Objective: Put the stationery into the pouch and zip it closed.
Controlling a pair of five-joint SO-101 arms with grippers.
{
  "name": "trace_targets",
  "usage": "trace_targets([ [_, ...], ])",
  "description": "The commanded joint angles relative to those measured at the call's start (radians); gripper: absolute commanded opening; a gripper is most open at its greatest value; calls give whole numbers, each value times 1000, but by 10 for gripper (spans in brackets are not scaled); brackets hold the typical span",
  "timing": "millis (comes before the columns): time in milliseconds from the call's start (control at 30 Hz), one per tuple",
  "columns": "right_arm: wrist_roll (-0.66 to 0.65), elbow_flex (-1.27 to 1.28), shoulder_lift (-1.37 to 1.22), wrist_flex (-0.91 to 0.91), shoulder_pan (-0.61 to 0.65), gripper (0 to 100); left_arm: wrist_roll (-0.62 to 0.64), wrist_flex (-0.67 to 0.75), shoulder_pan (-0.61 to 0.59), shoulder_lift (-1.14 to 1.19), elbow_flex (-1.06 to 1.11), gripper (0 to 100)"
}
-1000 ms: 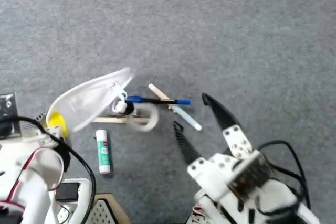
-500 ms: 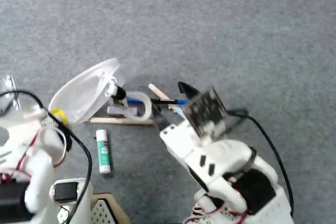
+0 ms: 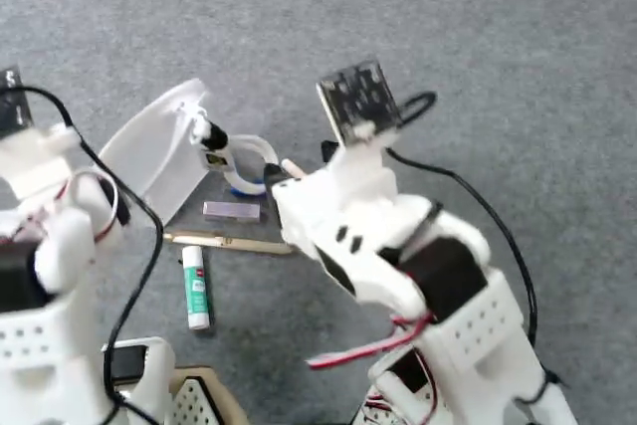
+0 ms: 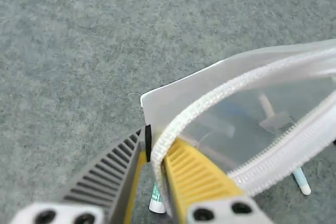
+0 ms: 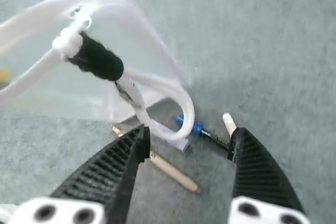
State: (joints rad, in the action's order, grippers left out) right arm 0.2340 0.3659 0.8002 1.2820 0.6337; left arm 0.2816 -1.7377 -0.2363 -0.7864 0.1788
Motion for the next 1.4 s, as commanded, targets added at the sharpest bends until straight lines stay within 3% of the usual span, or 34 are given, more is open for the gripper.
trace_targets([
  [0, 18, -156, -131, 75, -9, 254, 17, -21, -70, 103, -81, 28],
  [267, 17, -228, -409, 80, -69, 254, 15, -21, -196, 178, -105, 28],
  [500, 17, -231, -611, 31, -186, 254, 14, -21, -202, 183, -97, 28],
  [1000, 14, -232, -900, 15, -183, 254, 14, -21, -208, 180, -97, 28],
  [1167, -61, -306, -1006, 21, -183, 254, 14, -21, -208, 178, -97, 28],
  [1367, -61, -430, -1124, 23, -183, 254, 14, -21, -208, 176, -97, 28],
])
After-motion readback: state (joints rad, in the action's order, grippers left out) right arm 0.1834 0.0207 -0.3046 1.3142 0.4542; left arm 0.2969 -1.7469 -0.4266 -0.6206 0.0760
